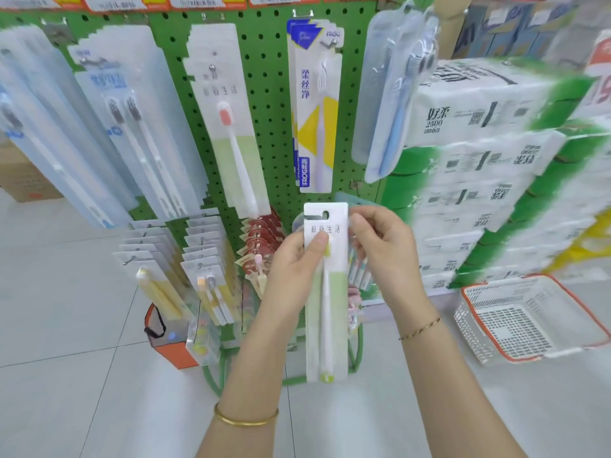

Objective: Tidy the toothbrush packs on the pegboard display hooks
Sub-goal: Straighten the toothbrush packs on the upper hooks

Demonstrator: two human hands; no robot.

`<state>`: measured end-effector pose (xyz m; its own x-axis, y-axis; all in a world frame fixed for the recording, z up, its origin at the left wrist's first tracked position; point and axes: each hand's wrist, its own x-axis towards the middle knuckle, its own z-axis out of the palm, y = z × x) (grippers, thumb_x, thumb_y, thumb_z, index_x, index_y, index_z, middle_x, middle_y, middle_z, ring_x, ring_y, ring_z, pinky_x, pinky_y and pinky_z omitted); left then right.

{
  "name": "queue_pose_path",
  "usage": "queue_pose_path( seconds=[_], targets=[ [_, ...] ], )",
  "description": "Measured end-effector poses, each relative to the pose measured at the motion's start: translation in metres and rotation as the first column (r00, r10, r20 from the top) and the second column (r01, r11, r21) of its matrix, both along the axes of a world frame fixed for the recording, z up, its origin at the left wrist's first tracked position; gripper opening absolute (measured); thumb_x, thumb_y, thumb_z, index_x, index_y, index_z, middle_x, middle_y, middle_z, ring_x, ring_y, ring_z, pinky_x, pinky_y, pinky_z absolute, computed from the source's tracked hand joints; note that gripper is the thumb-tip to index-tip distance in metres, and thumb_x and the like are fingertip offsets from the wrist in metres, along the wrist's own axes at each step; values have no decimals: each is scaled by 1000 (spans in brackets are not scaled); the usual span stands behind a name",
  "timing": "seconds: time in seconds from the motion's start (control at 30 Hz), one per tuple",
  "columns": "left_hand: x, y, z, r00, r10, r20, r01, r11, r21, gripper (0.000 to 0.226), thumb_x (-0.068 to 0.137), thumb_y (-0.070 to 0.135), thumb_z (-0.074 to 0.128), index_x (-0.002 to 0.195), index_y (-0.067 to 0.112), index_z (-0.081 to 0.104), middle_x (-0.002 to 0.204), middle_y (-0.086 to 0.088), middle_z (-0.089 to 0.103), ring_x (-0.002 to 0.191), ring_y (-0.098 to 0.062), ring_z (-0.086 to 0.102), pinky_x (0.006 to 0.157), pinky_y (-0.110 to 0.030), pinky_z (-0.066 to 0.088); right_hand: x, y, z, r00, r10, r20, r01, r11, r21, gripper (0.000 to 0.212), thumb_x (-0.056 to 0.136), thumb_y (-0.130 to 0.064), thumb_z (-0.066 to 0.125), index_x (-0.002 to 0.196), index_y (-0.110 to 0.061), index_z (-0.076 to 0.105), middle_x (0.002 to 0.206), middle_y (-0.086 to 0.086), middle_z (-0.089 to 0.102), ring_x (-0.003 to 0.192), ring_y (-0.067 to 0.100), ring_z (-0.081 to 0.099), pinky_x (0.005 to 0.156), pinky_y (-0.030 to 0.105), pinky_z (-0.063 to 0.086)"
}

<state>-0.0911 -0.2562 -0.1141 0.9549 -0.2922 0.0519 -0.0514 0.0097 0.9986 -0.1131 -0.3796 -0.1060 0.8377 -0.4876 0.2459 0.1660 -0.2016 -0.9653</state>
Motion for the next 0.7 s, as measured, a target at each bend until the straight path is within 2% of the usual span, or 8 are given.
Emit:
queue_pose_path(
  seconds=[0.1, 0.17, 0.3, 0.4, 0.47, 0.6, 0.67, 0.7],
  targets=[
    [6, -3, -3, 995, 69, -69, -71, 997, -36, 30, 93, 38, 53, 99, 12, 67, 100, -10, 72, 95, -28, 68, 85, -45, 53, -12, -2, -19, 989, 41, -140, -50, 997, -60, 20, 94, -19, 55, 76, -17, 64, 65, -8, 60, 54, 1, 51, 56, 21, 40],
    [10, -3, -3, 990, 115, -82, -119, 992, -43, 36, 92, 41, 54, 97, 7, 65, 99, -18, 70, 92, -34, 65, 85, -51, 49, -20, 0, -32, 971, 121, -206, -142, 985, -93, 29, 94, -21, 55, 67, -12, 61, 56, -10, 54, 51, 3, 46, 55, 24, 38],
    [16, -2, -5, 984, 166, -57, -170, 984, -62, 32, 95, 38, 53, 87, 8, 61, 84, -15, 61, 76, -22, 53, 72, -38, 42, -24, 7, -46, 957, 214, -196, -240, 963, -120, 35, 93, -17, 59, 68, 6, 52, 59, 0, 40, 57, 11, 38, 57, 28, 30],
    [16, -3, -8, 990, 131, 49, -132, 991, 20, 45, 89, 49, 53, 99, 6, 60, 93, -11, 65, 81, -17, 58, 71, -31, 42, -24, 10, -45, 967, 196, -161, -211, 974, -81, 36, 92, -15, 59, 69, 11, 48, 59, 5, 37, 56, 13, 35, 56, 29, 28],
    [14, -4, -13, 992, 72, 100, -84, 989, 125, 43, 88, 47, 55, 109, 10, 57, 102, -3, 65, 90, -13, 61, 74, -26, 44, -24, 10, -43, 974, 167, -154, -174, 984, -28, 35, 93, -13, 58, 65, 5, 47, 53, -2, 34, 51, 11, 31, 51, 26, 26],
    [-3, -3, -26, 985, -111, 129, 68, 951, 300, 29, 96, 28, 52, 122, 19, 44, 99, 23, 48, 92, 8, 51, 69, 3, 35, -25, 6, -44, 984, 120, -132, -117, 993, 31, 32, 94, -14, 57, 62, -11, 52, 51, -7, 37, 54, 15, 32, 53, 28, 28],
    [-7, 1, -35, 972, -194, 131, 145, 938, 314, 32, 96, 29, 53, 125, 20, 45, 107, 24, 50, 99, 11, 51, 82, -2, 40, -26, 4, -47, 986, 87, -141, -78, 995, 66, 34, 93, -14, 57, 59, -15, 53, 48, -11, 37, 52, 13, 32, 51, 25, 29],
    [-8, 3, -38, 966, -233, 114, 186, 928, 324, 37, 94, 31, 56, 128, 21, 46, 112, 21, 54, 103, 9, 53, 92, -14, 44, -27, 3, -48, 988, 68, -141, -55, 994, 95, 37, 93, -13, 57, 57, -15, 50, 47, -11, 36, 51, 12, 31, 49, 24, 30]
  ],
)
